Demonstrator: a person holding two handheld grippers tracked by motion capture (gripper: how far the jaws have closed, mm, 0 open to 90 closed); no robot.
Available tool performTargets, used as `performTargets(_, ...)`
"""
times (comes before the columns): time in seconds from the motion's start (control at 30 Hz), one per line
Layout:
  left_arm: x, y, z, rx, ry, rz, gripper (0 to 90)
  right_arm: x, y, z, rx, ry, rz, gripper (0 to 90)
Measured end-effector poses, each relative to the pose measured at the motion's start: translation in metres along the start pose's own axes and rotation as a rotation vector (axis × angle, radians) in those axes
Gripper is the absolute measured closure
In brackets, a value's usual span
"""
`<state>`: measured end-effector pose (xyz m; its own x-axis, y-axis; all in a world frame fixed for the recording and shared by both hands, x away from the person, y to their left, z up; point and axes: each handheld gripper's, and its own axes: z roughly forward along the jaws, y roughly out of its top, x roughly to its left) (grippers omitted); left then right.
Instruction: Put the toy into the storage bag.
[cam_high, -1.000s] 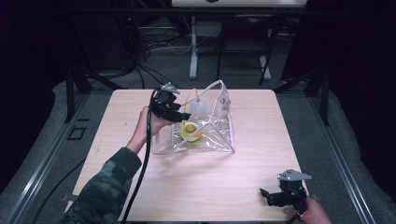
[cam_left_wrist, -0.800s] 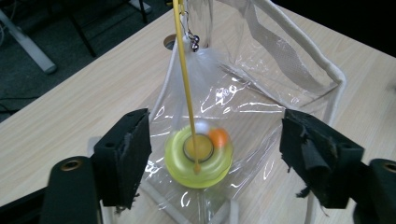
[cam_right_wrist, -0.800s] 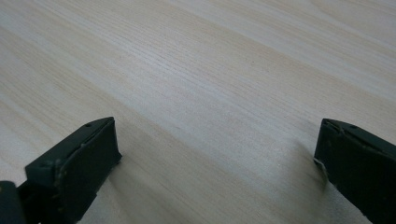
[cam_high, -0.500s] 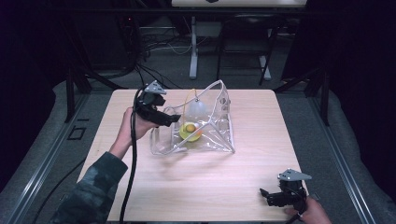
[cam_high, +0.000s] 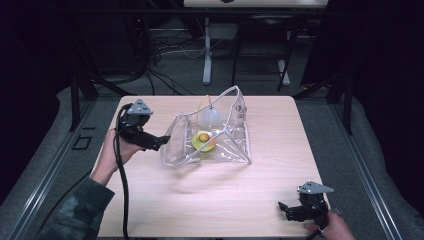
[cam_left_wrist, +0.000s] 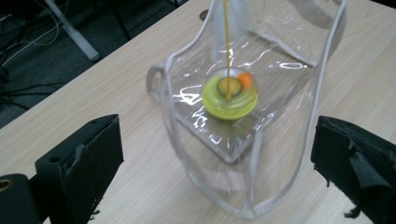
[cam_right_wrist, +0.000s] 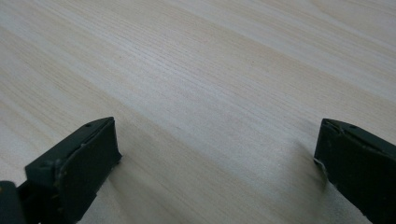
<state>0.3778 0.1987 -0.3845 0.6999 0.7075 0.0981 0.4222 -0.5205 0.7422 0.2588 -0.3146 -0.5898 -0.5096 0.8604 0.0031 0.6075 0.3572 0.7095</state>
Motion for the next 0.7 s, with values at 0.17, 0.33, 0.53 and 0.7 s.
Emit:
performTargets(0.17,0.008,-0.02,-0.013,0.009,0.037,-0.029,0.8,0.0,0.0,0.0,0.0,-0.001,0.0,0.0)
performTargets(0.33,0.017,-0.041,-0.022,0.021,0.055,-0.064,0.0,0.0,0.0,0.0,-0.003,-0.002,-0.002,0.0)
performTargets(0.53,0.023,-0.062,-0.029,0.023,0.081,-0.105,0.0,0.0,0.0,0.0,-0.002,-0.003,0.0,0.0)
performTargets(0.7,0.027,-0.08,-0.03,0.041,0.099,-0.128,0.0,0.0,0.0,0.0,-0.002,-0.003,0.0,0.0)
